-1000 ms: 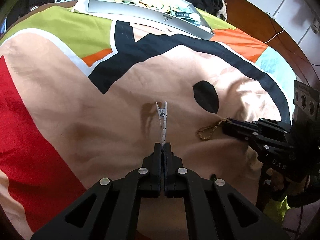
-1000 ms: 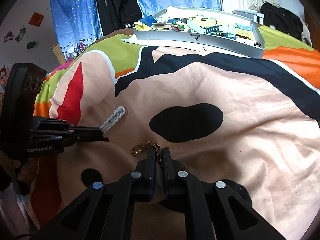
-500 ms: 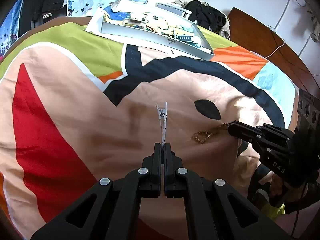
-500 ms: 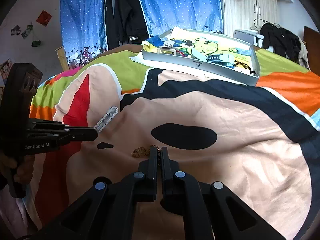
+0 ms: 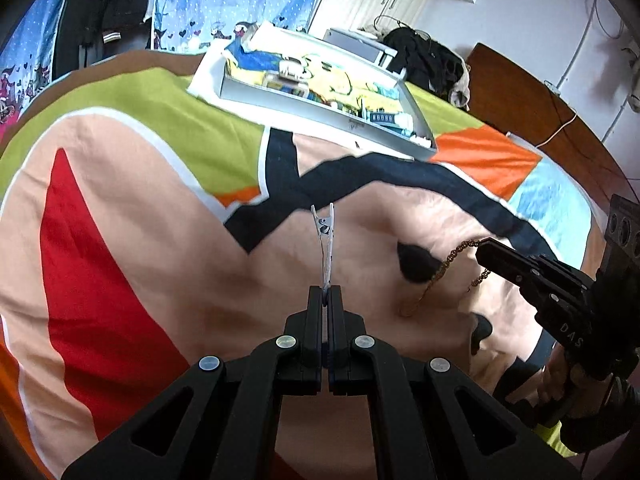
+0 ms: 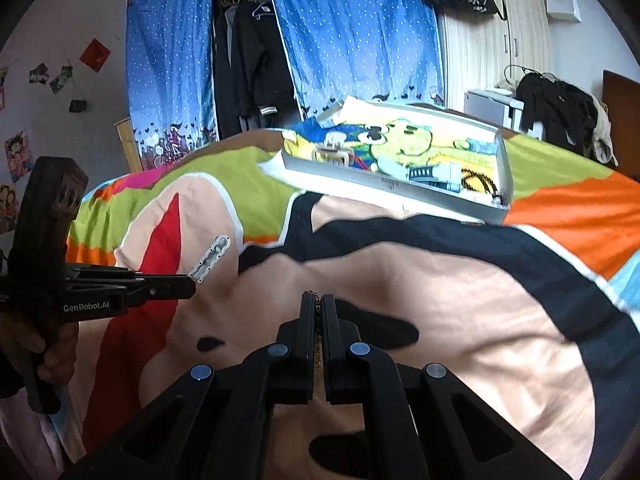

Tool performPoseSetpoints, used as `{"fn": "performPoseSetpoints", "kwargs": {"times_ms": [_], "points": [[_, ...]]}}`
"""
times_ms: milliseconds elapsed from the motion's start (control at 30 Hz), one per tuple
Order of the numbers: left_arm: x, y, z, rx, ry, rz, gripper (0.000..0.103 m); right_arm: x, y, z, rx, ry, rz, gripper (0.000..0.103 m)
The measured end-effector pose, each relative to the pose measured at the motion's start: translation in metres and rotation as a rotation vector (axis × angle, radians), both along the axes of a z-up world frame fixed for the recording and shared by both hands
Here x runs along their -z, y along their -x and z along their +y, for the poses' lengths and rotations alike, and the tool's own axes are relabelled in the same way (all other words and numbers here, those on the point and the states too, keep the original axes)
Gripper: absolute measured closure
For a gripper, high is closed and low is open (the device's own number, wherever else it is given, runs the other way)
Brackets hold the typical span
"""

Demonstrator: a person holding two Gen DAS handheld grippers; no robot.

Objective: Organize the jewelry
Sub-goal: 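Carry the white clip and gold chain into the tray and open both tools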

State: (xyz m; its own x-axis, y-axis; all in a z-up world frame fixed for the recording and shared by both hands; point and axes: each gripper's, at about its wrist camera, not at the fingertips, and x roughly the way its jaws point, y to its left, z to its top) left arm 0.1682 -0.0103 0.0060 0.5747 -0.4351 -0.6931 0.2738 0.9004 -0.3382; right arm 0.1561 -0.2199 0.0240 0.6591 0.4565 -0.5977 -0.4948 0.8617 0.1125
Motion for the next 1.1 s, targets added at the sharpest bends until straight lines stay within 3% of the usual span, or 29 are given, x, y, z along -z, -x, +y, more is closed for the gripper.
{"fn": "performPoseSetpoints", "kwargs": {"times_ms": [333, 567, 700, 967, 1100], "points": [[-0.046, -0.058, -0.001, -0.022, -0.008, -0.076, 0.103, -0.041, -0.051, 0.005, -0.036, -0.028, -0.068, 0.1], [-0.084, -0.134, -0.006, -0.033, -0.015, -0.165, 0.103, -0.096, -0.128, 0.01, -0.047, -0.078, -0.164, 0.1], [-0.094, -0.188, -0.01, -0.039, -0.047, -0.202, 0.103, -0.11, -0.184, 0.013, -0.018, -0.088, -0.19, 0.1], [-0.057, -0.283, -0.01, -0.109, -0.065, -0.136, 0.103, -0.071, -0.275, 0.017, 0.044, -0.078, -0.087, 0.1], [-0.039, -0.303, -0.013, -0.115, -0.073, -0.088, 0.103, -0.042, -0.301, 0.011, 0.084, -0.089, -0.012, 0.1]]}}
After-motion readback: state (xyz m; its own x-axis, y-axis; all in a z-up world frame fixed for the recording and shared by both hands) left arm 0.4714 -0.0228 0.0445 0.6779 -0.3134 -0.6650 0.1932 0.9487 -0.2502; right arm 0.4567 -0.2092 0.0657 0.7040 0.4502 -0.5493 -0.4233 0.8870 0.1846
